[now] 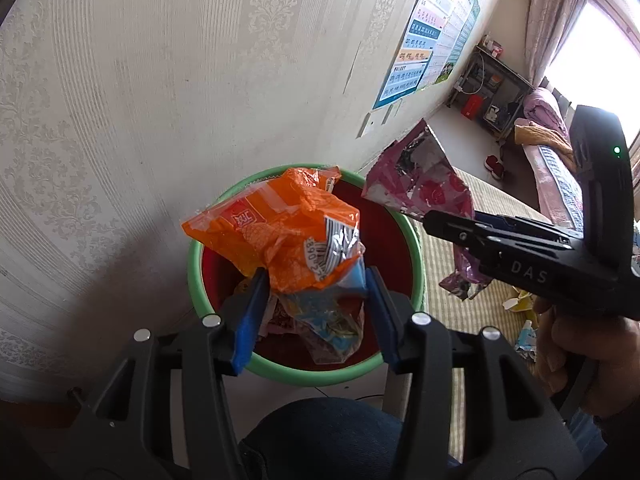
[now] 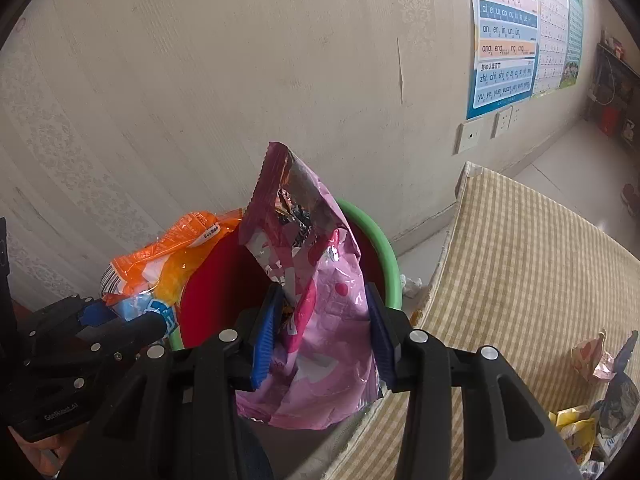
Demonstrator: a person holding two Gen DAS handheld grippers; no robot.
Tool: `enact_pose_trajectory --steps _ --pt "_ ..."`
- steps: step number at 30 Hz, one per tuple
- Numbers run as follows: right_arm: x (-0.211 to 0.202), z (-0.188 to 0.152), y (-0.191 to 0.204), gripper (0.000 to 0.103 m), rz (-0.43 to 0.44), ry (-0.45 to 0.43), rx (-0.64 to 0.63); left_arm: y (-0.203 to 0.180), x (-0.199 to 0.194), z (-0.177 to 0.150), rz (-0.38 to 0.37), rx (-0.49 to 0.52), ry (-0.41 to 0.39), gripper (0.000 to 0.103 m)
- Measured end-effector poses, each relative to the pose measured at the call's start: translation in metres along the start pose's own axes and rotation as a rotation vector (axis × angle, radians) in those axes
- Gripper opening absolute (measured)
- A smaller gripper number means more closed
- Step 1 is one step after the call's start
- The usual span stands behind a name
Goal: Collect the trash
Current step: 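Carry the orange bag and pink bag over the red bin, then open both tools to drop the orange and pink bags into the bin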
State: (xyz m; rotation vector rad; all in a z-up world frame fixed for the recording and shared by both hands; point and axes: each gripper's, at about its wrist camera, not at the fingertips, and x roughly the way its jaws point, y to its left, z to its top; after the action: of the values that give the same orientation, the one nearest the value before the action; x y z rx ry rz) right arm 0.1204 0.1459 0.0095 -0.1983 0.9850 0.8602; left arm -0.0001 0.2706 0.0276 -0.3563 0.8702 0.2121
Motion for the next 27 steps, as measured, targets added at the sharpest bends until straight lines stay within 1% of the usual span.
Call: enact_pose_trajectory --steps 5,6,8,9,10,11,12,13,14,16,18,22,25,27 --pt "0.011 0.008 -0.001 0.041 0.013 0.033 -0.023 0.008 0.003 0.004 -0.012 -0.042 -0.003 0.046" --pt "0.013 0.009 -0.001 0.043 0.012 0.04 -0.028 0.009 0.003 0.005 -0.01 -0.052 -0.003 0.047" --pt "0.015 0.012 -0.006 0.049 0.022 0.052 -0.027 0.012 0.002 0.008 -0.012 -0.074 -0.008 0.054" --pt "0.016 0.013 -0.007 0.055 0.027 0.055 -0.025 0.014 0.002 0.009 -0.021 -0.085 -0.009 0.061" --pt "0.016 0.014 -0.008 0.067 0.033 0.057 -0.021 0.016 0.001 0.009 -0.027 -0.092 -0.007 0.067" --pt "0.016 0.014 -0.009 0.072 0.04 0.058 -0.015 0.017 0.001 0.01 -0.023 -0.096 -0.001 0.072" --pt "0.016 0.015 -0.01 0.077 0.046 0.062 -0.01 0.018 0.001 0.01 -0.013 -0.097 -0.003 0.083" --pt "0.015 0.016 -0.01 0.08 0.047 0.065 -0.005 0.019 -0.001 0.011 -0.001 -0.099 -0.011 0.088" --pt "0.013 0.017 -0.011 0.081 0.046 0.063 0.001 0.02 -0.003 0.012 0.004 -0.103 -0.016 0.089" --pt "0.003 0.017 -0.012 0.089 0.043 0.05 0.014 0.023 -0.008 0.013 0.018 -0.112 -0.026 0.097" --pt "-0.008 0.013 -0.014 0.091 0.039 0.04 0.02 0.024 -0.014 0.013 0.042 -0.119 -0.039 0.097" --pt "-0.037 -0.001 -0.025 0.094 0.016 0.009 0.024 0.014 -0.026 0.011 0.064 -0.115 -0.059 0.097" --pt "-0.062 -0.016 -0.038 0.096 -0.002 -0.012 0.043 -0.006 -0.034 0.008 0.054 -0.087 -0.068 0.097" --pt "-0.078 -0.028 -0.049 0.096 -0.015 -0.022 0.059 -0.023 -0.038 0.004 0.048 -0.071 -0.06 0.097"
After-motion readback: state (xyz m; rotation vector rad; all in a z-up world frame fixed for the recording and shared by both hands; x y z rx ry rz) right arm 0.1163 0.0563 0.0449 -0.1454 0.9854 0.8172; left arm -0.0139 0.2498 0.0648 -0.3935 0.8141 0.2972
